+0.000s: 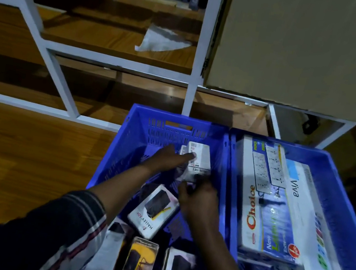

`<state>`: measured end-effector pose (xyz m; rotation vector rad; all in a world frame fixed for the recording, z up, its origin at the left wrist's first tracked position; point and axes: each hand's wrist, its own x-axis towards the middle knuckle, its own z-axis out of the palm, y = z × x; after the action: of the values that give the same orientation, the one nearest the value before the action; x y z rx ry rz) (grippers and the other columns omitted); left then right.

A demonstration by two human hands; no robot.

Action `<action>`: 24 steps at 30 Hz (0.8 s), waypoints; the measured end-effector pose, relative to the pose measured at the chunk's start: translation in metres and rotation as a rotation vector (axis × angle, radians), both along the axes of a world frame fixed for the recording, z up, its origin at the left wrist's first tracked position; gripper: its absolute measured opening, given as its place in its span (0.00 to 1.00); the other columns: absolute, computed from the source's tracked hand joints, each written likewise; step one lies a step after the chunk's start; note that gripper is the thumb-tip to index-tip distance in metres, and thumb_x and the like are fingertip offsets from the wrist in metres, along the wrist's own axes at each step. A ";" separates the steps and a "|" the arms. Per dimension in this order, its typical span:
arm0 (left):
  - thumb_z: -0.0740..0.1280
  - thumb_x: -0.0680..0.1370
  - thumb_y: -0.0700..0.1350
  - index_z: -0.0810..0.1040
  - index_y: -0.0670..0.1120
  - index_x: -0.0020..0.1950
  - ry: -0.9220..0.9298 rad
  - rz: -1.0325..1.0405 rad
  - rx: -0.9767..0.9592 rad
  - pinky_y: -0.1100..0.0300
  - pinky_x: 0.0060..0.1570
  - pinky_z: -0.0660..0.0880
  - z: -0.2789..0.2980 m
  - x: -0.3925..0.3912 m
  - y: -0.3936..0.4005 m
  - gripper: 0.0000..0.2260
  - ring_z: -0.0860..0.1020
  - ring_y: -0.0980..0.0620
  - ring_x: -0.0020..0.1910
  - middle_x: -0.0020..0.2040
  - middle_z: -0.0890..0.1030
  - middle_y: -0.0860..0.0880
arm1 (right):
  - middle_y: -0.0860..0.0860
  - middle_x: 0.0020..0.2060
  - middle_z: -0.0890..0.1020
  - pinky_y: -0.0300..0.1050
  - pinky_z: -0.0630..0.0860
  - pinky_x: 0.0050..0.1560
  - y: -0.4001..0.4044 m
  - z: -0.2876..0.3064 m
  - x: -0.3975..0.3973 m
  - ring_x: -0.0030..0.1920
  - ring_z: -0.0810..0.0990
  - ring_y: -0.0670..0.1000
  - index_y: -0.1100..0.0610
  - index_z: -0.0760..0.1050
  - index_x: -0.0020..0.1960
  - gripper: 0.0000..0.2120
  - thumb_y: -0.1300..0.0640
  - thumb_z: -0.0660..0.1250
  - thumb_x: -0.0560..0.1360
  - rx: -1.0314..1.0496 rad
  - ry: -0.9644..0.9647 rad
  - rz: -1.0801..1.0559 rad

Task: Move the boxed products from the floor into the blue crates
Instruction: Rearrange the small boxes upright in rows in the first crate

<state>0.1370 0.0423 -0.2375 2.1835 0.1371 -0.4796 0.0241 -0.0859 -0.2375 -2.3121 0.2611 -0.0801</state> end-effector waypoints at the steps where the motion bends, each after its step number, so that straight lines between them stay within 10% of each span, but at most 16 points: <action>1: 0.72 0.71 0.70 0.84 0.46 0.51 0.013 0.002 -0.013 0.61 0.52 0.79 -0.004 0.003 -0.006 0.27 0.85 0.55 0.48 0.48 0.86 0.52 | 0.58 0.42 0.85 0.49 0.79 0.38 0.000 -0.002 0.000 0.43 0.85 0.62 0.60 0.78 0.49 0.15 0.47 0.68 0.73 -0.028 0.025 0.025; 4: 0.75 0.71 0.66 0.85 0.49 0.49 0.048 -0.030 -0.021 0.73 0.29 0.71 -0.009 0.005 -0.024 0.21 0.79 0.65 0.33 0.40 0.86 0.55 | 0.61 0.44 0.83 0.45 0.72 0.39 -0.003 -0.010 -0.002 0.46 0.83 0.63 0.63 0.78 0.49 0.10 0.55 0.68 0.76 -0.033 0.112 0.092; 7: 0.78 0.67 0.66 0.85 0.50 0.57 0.109 0.001 -0.052 0.70 0.30 0.72 -0.017 0.002 -0.036 0.27 0.81 0.60 0.40 0.51 0.87 0.51 | 0.62 0.43 0.82 0.44 0.69 0.38 -0.005 -0.016 0.004 0.45 0.83 0.63 0.63 0.77 0.46 0.08 0.58 0.69 0.76 -0.013 0.104 0.080; 12: 0.81 0.67 0.61 0.85 0.47 0.46 0.173 0.145 -0.137 0.70 0.26 0.70 -0.027 0.002 -0.032 0.20 0.81 0.57 0.35 0.40 0.86 0.51 | 0.59 0.46 0.82 0.47 0.75 0.43 -0.004 -0.016 0.011 0.48 0.82 0.59 0.62 0.75 0.48 0.12 0.52 0.69 0.78 -0.021 0.043 0.091; 18: 0.76 0.62 0.67 0.86 0.46 0.53 0.038 0.122 -0.091 0.50 0.49 0.84 -0.035 0.003 -0.019 0.30 0.86 0.52 0.45 0.47 0.88 0.49 | 0.58 0.56 0.77 0.49 0.76 0.54 -0.006 -0.010 0.011 0.57 0.78 0.59 0.64 0.73 0.60 0.18 0.54 0.70 0.76 -0.016 -0.079 0.079; 24: 0.77 0.71 0.62 0.80 0.45 0.38 0.201 0.136 -0.168 0.63 0.30 0.69 -0.031 -0.006 -0.007 0.20 0.78 0.53 0.31 0.33 0.80 0.50 | 0.52 0.53 0.85 0.34 0.79 0.48 -0.005 -0.016 0.019 0.51 0.83 0.47 0.57 0.76 0.59 0.15 0.57 0.72 0.74 0.285 0.033 -0.005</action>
<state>0.1311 0.0358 -0.2689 1.9454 0.3402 -0.6096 0.0429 -0.0909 -0.2535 -2.0313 0.2766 -0.0063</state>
